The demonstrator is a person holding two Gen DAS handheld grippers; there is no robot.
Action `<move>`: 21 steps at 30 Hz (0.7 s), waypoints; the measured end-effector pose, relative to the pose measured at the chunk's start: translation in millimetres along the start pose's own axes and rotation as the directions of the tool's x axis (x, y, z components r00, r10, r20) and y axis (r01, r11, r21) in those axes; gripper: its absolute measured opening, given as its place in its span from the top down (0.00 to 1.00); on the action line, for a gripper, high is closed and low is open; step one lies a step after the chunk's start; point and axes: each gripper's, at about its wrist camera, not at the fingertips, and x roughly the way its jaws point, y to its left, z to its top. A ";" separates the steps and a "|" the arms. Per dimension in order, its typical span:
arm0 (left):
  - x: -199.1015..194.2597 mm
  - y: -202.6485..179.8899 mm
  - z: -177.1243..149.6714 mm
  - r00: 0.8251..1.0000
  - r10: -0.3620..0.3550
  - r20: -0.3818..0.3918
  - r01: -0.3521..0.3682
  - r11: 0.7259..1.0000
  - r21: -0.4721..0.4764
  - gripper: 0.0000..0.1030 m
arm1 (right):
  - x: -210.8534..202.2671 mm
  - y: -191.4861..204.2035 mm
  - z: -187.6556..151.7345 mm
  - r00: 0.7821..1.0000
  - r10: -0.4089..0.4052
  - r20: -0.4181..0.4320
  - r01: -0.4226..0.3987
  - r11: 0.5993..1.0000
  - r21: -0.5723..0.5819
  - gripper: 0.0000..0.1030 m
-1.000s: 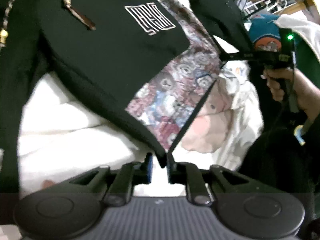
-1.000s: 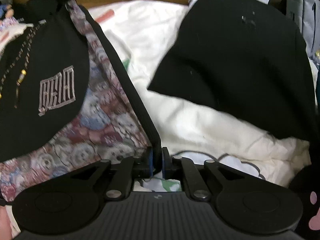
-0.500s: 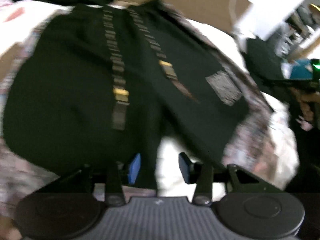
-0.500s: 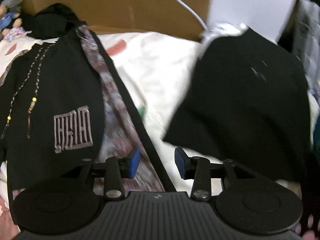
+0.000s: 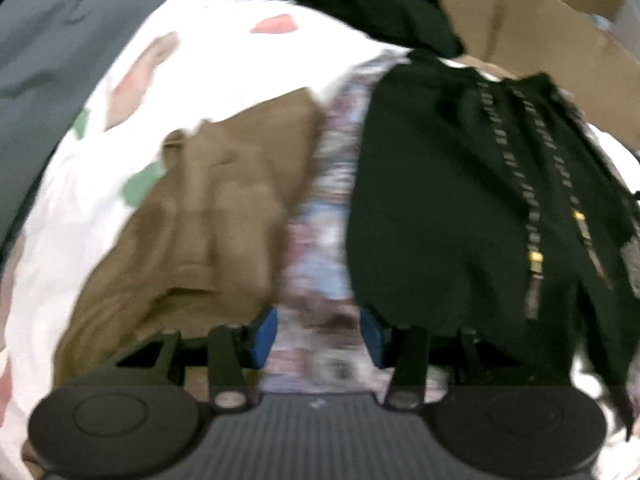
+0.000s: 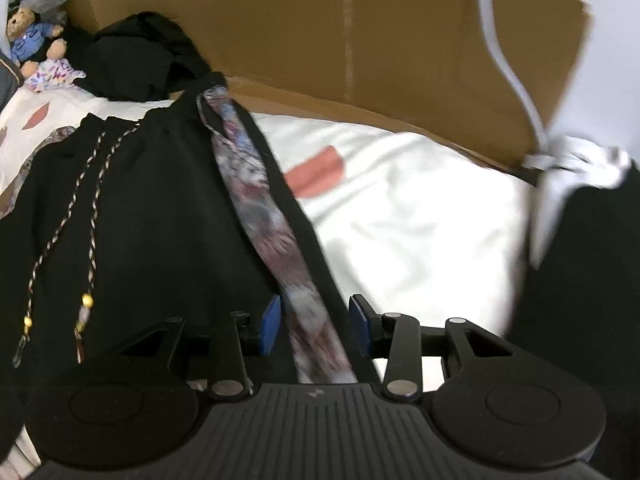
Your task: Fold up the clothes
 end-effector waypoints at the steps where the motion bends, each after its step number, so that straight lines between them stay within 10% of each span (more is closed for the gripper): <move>1: 2.4 5.5 0.9 1.000 0.017 -0.006 -0.017 1.000 -0.010 0.53 | 9.0 3.8 4.8 1.000 0.001 -0.008 -0.001 1.000 -0.011 0.59; 7: 23.0 13.8 2.4 0.992 0.109 -0.066 -0.108 0.994 0.018 0.53 | 36.4 3.6 18.1 0.999 0.020 -0.026 -0.019 0.999 0.027 0.62; 12: 29.1 13.1 -0.8 0.989 0.114 -0.091 -0.113 0.993 0.026 0.53 | 43.6 -11.5 23.0 0.999 0.016 -0.035 -0.014 0.998 0.053 0.86; 21: 20.9 10.5 -9.7 0.989 0.121 -0.089 -0.118 0.992 0.040 0.53 | 33.7 -40.2 18.9 0.997 -0.065 -0.042 0.070 0.990 0.126 0.78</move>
